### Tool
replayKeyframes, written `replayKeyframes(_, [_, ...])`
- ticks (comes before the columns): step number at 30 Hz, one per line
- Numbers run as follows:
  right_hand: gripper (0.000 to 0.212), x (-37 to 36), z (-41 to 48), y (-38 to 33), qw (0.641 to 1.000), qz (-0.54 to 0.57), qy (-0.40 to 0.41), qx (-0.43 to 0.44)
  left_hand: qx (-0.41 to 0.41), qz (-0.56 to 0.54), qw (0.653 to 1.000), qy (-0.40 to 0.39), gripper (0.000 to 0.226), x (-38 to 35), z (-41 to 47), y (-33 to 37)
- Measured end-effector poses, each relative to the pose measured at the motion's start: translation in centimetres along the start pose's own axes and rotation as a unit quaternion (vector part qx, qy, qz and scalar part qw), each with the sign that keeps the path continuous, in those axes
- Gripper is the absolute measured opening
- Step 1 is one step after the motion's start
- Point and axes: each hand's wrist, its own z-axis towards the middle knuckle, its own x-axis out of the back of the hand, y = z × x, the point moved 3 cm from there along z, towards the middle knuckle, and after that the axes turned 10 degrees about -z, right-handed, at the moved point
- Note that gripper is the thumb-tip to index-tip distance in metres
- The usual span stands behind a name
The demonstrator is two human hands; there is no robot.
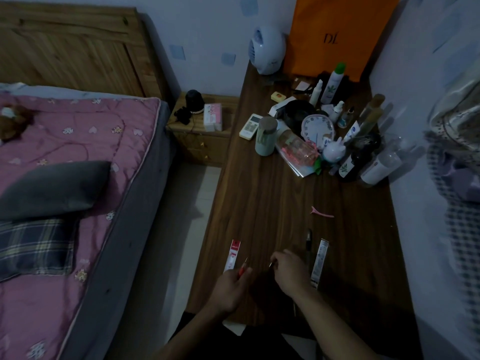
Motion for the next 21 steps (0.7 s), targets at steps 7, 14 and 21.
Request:
replayKeyframes(7, [0.021,-0.6,1.5,0.4,0.993,-0.091,-0.032,0.074,0.005,-0.024,1.000,-0.008,0.039,0.6,1.0,-0.2])
replayKeyframes(14, [0.015,-1.2,1.4,-0.2,0.988,-0.107,-0.022,0.105,0.009,-0.039,0.999,-0.001,0.039,1.2,0.8,-0.4])
replayKeyframes(21, [0.017,-0.5,1.4,-1.1,0.994,-0.062,-0.058,0.064,0.015,-0.026,1.000,-0.002,0.039,1.0,0.5,0.4])
